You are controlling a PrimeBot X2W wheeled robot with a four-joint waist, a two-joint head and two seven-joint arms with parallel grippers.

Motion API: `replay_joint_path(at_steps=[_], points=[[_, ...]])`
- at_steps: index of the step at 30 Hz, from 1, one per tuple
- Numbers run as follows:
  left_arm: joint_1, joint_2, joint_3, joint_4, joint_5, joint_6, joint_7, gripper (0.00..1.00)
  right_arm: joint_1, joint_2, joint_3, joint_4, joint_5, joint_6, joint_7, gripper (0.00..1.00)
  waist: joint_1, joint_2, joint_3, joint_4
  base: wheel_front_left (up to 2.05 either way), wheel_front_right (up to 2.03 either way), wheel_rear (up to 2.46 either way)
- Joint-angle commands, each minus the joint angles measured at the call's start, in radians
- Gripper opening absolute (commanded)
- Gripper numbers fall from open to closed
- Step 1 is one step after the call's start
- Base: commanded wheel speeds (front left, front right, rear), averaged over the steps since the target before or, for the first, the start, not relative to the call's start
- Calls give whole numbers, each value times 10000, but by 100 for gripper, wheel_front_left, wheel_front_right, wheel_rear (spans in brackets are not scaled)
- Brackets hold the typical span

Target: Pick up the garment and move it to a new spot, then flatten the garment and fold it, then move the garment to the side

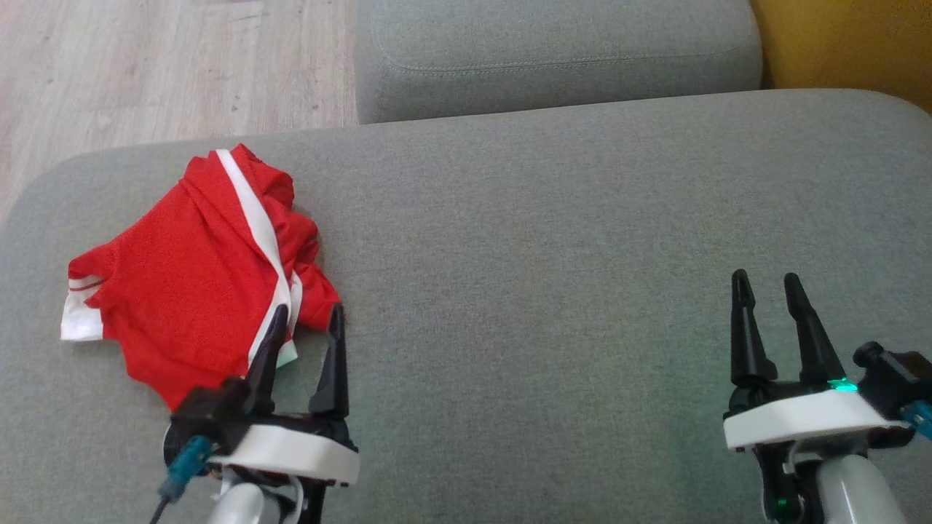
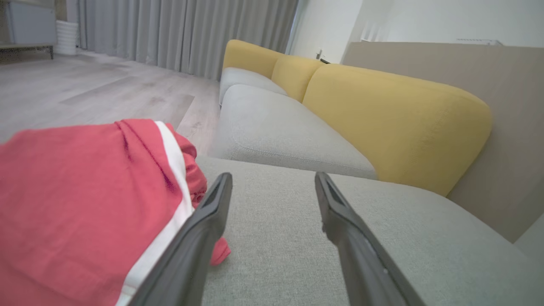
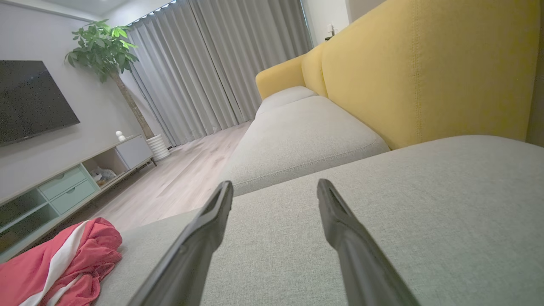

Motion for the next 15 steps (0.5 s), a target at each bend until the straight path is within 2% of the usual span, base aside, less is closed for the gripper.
replay_joint_path(at_steps=[1,15], points=[[-620,180,59,-321,450,114,-153,100,-383,-79,244,-467,-408,-5,-161,100,-1,0,8,-2,0,0,0],[-1059,620,-1104,249,2522,822,-563,100,-349,-88,634,-620,-2711,-6,-573,100,-1,0,13,-27,0,0,0]])
